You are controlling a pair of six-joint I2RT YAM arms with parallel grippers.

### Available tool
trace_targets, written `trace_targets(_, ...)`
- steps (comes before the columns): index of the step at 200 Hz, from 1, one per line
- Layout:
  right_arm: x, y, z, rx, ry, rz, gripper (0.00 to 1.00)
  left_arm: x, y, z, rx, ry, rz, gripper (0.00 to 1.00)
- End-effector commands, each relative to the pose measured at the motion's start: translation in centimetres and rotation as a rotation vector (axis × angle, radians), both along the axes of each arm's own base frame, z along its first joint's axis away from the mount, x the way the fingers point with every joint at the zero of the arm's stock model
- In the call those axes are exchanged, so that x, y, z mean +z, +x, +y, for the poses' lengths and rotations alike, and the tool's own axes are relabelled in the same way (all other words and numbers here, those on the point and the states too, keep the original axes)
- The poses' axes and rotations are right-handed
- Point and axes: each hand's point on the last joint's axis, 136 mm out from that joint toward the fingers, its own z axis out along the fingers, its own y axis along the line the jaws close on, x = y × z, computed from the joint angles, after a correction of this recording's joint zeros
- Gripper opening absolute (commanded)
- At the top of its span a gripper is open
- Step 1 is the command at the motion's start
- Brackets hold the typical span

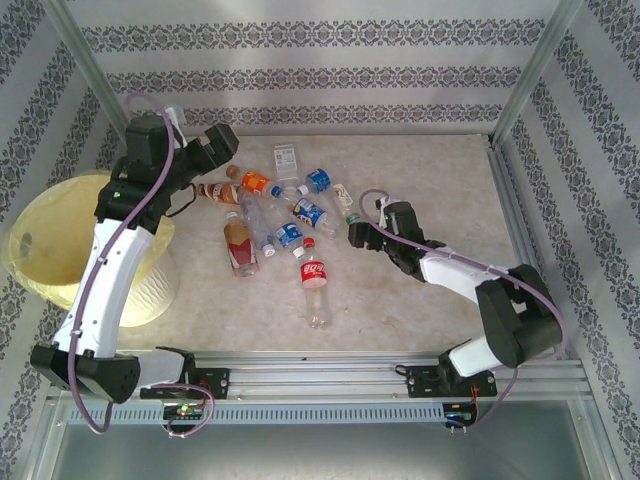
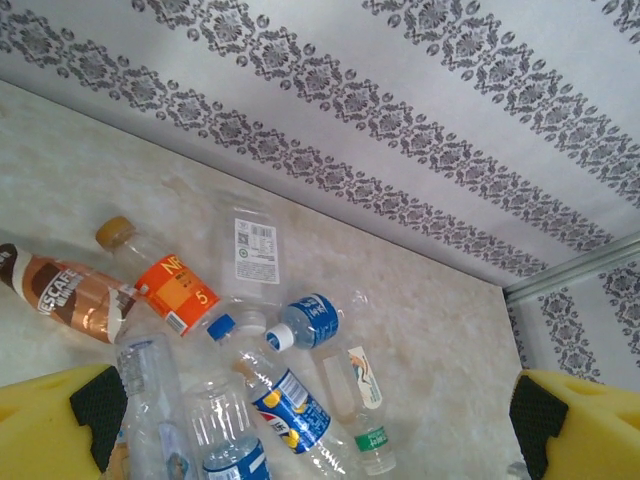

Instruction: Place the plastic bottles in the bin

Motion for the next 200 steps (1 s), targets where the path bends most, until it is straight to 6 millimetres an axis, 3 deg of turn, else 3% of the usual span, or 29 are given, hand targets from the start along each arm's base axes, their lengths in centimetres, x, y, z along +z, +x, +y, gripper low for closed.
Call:
trace_targets(1, 0.1, 0.8, 1.5, 0.046, -0.002, -0.002, 0.87, 1.6, 0.1, -0.2, -0.004, 0.028, -0.052, 1.00)
trace_targets(21, -0.8, 1.9, 0.9, -0.006, -0.043, 0.007, 0.84, 1.1, 0.2, -0.2, -0.003, 0.031, -0.038, 1.00)
trace_targets(38, -1.6, 3.0, 0.7, -0.038, -0.078, 0.029, 0.75, 0.8, 0.1, -0.1, 0.002, 0.038, -0.030, 1.00)
trace_targets(79, -3.4, 4.5, 1.0, -0.048, -0.121, 0.088, 0.69, 0.1, -0.2, 0.3, 0.019, 0.059, -0.009, 1.00)
trace_targets(200, -5.9, 6.2, 2.0, -0.044, -0.172, 0.162, 0.59, -0.8, -0.3, 0.1, -0.009, 0.081, 0.015, 1.00)
